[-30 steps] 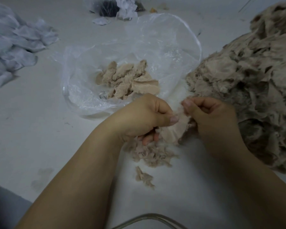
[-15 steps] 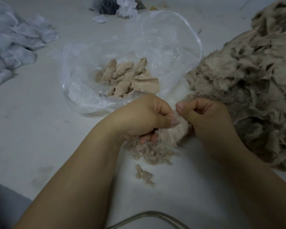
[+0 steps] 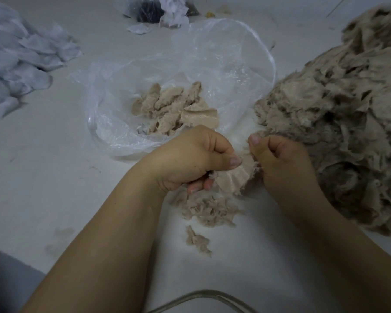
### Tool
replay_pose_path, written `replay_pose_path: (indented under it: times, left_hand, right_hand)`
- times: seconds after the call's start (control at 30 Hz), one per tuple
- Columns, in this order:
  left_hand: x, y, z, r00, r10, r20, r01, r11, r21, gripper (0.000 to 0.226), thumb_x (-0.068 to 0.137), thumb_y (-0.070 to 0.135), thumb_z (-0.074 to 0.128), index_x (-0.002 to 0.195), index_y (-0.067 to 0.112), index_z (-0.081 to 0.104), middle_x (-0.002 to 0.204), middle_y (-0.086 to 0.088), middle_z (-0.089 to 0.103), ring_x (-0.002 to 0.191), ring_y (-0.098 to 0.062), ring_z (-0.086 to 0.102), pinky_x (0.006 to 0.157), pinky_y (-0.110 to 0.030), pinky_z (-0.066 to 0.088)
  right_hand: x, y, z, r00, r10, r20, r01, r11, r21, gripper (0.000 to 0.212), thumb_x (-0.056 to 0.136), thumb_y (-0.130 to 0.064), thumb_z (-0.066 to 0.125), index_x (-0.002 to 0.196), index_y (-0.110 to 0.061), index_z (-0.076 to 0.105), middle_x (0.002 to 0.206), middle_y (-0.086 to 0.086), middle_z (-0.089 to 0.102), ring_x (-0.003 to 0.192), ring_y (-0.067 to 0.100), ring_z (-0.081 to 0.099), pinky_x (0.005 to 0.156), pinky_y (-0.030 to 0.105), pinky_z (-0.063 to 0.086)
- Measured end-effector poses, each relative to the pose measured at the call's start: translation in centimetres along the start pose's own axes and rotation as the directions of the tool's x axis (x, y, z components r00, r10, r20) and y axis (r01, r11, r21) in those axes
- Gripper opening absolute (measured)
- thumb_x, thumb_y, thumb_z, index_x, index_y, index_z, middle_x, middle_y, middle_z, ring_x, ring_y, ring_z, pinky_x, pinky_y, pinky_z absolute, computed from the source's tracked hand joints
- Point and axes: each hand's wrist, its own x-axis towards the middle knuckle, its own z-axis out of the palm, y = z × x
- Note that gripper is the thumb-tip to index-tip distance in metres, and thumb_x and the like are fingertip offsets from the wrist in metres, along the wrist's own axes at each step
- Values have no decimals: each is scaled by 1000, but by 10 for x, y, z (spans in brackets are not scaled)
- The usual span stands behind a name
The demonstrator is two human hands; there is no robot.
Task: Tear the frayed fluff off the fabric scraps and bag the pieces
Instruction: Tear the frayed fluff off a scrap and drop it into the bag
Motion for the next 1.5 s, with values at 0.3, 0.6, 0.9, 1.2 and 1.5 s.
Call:
replay_pose_path:
  times: [0.3, 0.6, 0.9, 1.2, 1.5]
  left_hand:
    - [6, -1, 1, 926, 22, -377, -78, 988, -133, 25, 94, 19, 65, 79, 0, 58, 41, -4, 49, 24, -15, 34, 33, -14, 24]
    - [18, -6, 5, 578, 56, -814, -380, 902, -208, 41, 86, 2, 70, 115, 17, 47, 109, -8, 57, 89, -27, 71, 68, -39, 62]
    - [15, -4, 25, 924, 93, -371, -92, 996, 20, 10, 89, 12, 72, 95, 7, 65, 74, -7, 66, 40, -22, 61, 38, -25, 46]
    - [17, -3, 31, 965, 45, -257, -86, 985, -149, 10, 92, 2, 65, 96, -5, 59, 54, -17, 64, 42, -27, 59, 40, -26, 48]
    - [17, -3, 35, 966, 21, -256, -69, 982, -178, 15, 92, 8, 66, 84, -3, 60, 65, -32, 64, 44, -29, 60, 41, -27, 50]
  right_hand:
    - [5, 5, -1, 999, -29, 20, 29, 1000, 12, 35, 87, -48, 52, 76, -16, 59, 56, -2, 52, 48, 10, 45, 47, 31, 45]
    - [-6, -12, -8, 981, -76, 177, 186, 604, -775, 27, 85, -20, 63, 111, -24, 57, 116, 0, 47, 89, 22, 57, 78, 34, 52]
    - [-3, -15, -7, 988, -48, 149, 123, 830, -544, 23, 87, -18, 66, 75, -36, 57, 75, -12, 63, 74, 6, 62, 64, 21, 47]
    - [1, 0, -4, 993, -115, 30, 119, 970, -213, 21, 81, -21, 74, 77, -34, 57, 78, -19, 66, 65, 3, 64, 58, 23, 55]
    - [-1, -6, -2, 995, -81, 65, 87, 991, -100, 15, 68, -28, 69, 79, -31, 59, 73, -14, 69, 57, 3, 63, 53, 17, 52]
